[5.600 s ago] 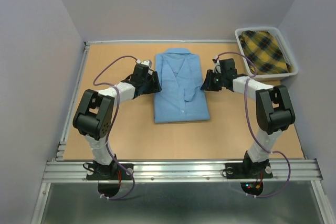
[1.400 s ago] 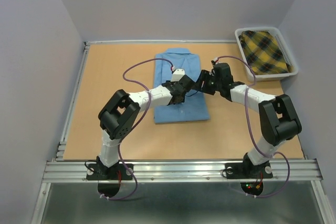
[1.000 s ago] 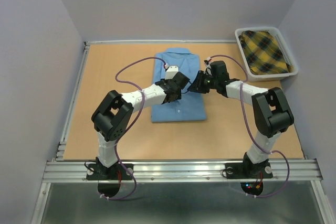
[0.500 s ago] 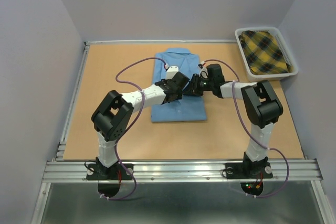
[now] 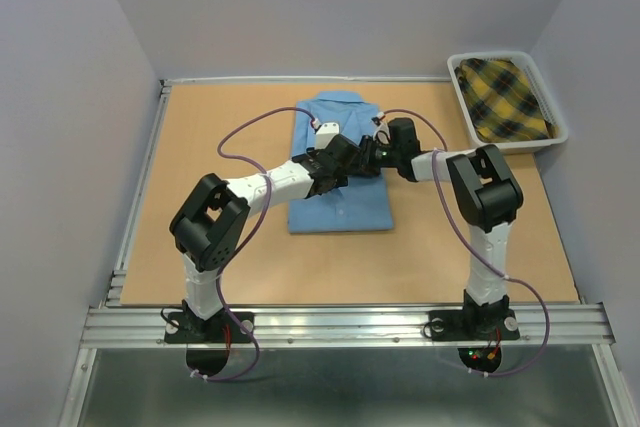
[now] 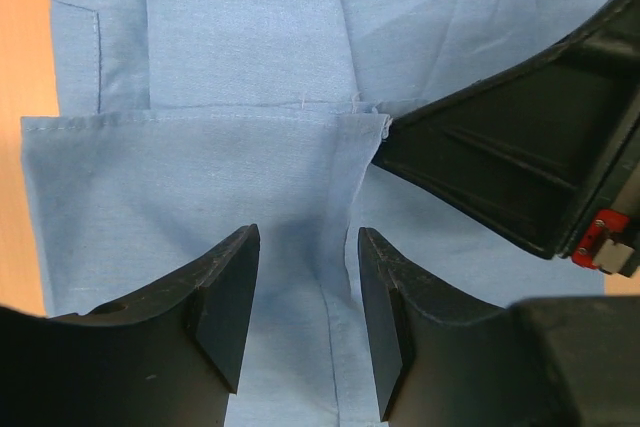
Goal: Fold and stack the long sleeve shirts
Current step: Fold the shirt
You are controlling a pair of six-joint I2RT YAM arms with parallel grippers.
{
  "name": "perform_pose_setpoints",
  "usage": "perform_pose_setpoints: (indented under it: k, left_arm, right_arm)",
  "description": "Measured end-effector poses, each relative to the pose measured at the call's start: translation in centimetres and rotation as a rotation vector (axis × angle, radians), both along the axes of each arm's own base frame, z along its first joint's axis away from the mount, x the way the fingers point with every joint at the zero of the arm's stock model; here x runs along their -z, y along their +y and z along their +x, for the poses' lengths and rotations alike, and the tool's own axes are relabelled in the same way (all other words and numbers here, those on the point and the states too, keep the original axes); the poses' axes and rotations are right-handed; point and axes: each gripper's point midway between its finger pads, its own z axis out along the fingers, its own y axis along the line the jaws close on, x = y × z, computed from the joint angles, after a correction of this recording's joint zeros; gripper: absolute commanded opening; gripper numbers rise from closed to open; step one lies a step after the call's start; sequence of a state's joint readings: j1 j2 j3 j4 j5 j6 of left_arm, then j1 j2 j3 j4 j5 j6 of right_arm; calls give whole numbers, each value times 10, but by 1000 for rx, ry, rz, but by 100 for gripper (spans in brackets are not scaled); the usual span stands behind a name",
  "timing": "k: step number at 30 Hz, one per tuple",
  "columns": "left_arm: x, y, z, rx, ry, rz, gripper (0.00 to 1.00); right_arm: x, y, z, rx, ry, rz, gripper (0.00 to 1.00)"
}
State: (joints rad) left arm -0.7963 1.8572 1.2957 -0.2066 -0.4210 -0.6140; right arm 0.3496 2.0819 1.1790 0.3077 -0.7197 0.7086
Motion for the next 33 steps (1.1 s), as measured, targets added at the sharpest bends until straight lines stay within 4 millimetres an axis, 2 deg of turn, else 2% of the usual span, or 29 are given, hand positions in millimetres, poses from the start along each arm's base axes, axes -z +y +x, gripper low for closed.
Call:
perform_pose_setpoints:
  k: [8, 19, 23, 29, 33]
  left_arm:
    - [0, 0, 0, 1, 1, -2, 56]
    - [6, 5, -2, -1, -2, -14, 56]
    - [2, 5, 2, -7, -6, -21, 55]
    - [-27, -14, 30, -16, -59, -82, 53]
    - [-19, -17, 32, -13, -47, -78, 47]
  right_arm:
    - [13, 3, 5, -2, 30, 3, 22]
    - [10, 5, 16, 20, 12, 2, 22]
    - [11, 4, 18, 27, 4, -8, 22]
    - [12, 3, 19, 32, -1, -13, 22]
    - [12, 3, 19, 34, -2, -14, 22]
